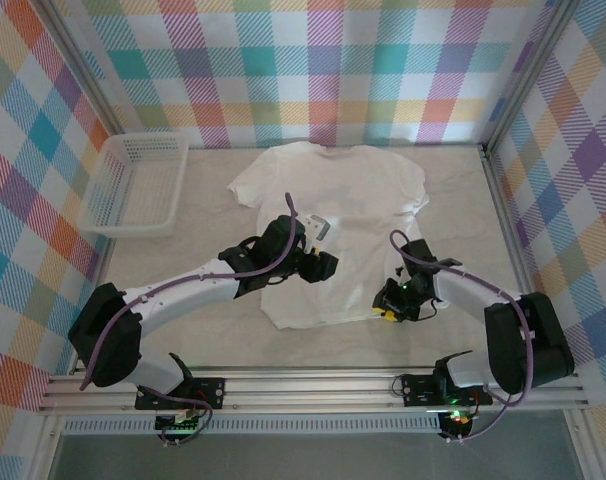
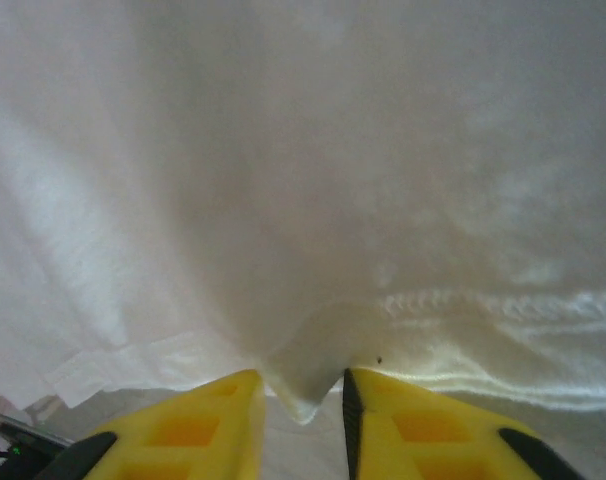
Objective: Fold the inside-out t-shirt
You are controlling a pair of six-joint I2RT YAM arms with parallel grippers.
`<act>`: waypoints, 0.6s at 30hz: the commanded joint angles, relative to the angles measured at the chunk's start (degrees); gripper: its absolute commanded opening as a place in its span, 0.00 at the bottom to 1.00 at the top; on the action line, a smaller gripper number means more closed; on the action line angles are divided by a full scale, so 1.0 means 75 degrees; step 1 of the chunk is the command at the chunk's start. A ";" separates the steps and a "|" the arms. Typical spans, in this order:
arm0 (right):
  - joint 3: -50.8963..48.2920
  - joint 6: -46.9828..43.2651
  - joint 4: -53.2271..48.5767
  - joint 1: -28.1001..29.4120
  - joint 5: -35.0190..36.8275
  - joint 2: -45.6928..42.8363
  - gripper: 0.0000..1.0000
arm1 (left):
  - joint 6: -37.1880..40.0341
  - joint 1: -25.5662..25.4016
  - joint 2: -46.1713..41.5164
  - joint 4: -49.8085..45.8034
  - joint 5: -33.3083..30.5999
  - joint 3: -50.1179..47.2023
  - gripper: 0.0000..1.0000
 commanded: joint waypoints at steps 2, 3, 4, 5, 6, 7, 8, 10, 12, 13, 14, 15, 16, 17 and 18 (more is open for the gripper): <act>0.0278 0.0046 0.0058 0.0042 0.0046 -0.0128 0.04 | 0.0203 -0.0116 0.0003 0.0067 0.0034 -0.0213 0.60; 0.0279 0.0055 0.0014 0.0043 0.0049 -0.0217 0.00 | 0.0233 -0.0136 0.0006 0.0048 0.0059 -0.0253 0.60; 0.0287 0.0066 -0.0065 0.0049 0.0038 -0.0345 0.00 | 0.0266 -0.0169 -0.0012 0.0022 0.0085 -0.0278 0.60; 0.0297 0.0069 -0.0114 0.0049 -0.0032 -0.0482 0.00 | 0.0330 -0.0214 -0.0020 -0.0003 0.0155 -0.0310 0.60; 0.0323 0.0079 -0.0169 0.0049 -0.0084 -0.0605 0.00 | 0.0398 -0.0271 -0.0025 -0.0015 0.0206 -0.0333 0.60; 0.0387 0.0102 -0.0276 0.0049 -0.0127 -0.0720 0.00 | 0.0518 -0.0341 -0.0015 -0.0026 0.0292 -0.0365 0.62; 0.0488 0.0114 -0.0389 0.0049 -0.0155 -0.0856 0.00 | 0.0728 -0.0440 0.0036 0.0005 0.0439 -0.0413 0.63; 0.0710 0.0189 -0.0560 0.0045 -0.0209 -0.1096 0.00 | 0.1158 -0.0705 0.0182 0.0179 0.0597 -0.0518 0.65; 0.0915 0.0301 -0.0589 0.0049 -0.0267 -0.1314 0.00 | 0.1444 -0.0938 0.0492 0.0545 0.0752 -0.0559 0.70; 0.1010 0.0384 -0.0610 0.0047 -0.0242 -0.1402 0.00 | 0.1514 -0.1014 0.0754 0.0718 0.0918 -0.0508 0.72; 0.1092 0.0466 -0.0612 0.0049 -0.0217 -0.1478 0.00 | 0.1550 -0.1100 0.1058 0.0810 0.0984 -0.0346 0.75; 0.1162 0.0498 -0.0613 0.0043 -0.0215 -0.1508 0.00 | 0.1617 -0.1178 0.1343 0.0808 0.0979 -0.0151 0.76; 0.1257 0.0514 -0.0626 0.0046 -0.0226 -0.1519 0.00 | 0.1740 -0.1272 0.1692 0.0720 0.0980 0.0099 0.80; 0.1347 0.0513 -0.0676 0.0043 -0.0224 -0.1502 0.00 | 0.1871 -0.1370 0.1980 0.0477 0.0814 0.0423 0.81; 0.1412 0.0490 -0.0727 0.0043 -0.0235 -0.1483 0.00 | 0.1899 -0.1425 0.2247 0.0265 0.0624 0.0696 0.82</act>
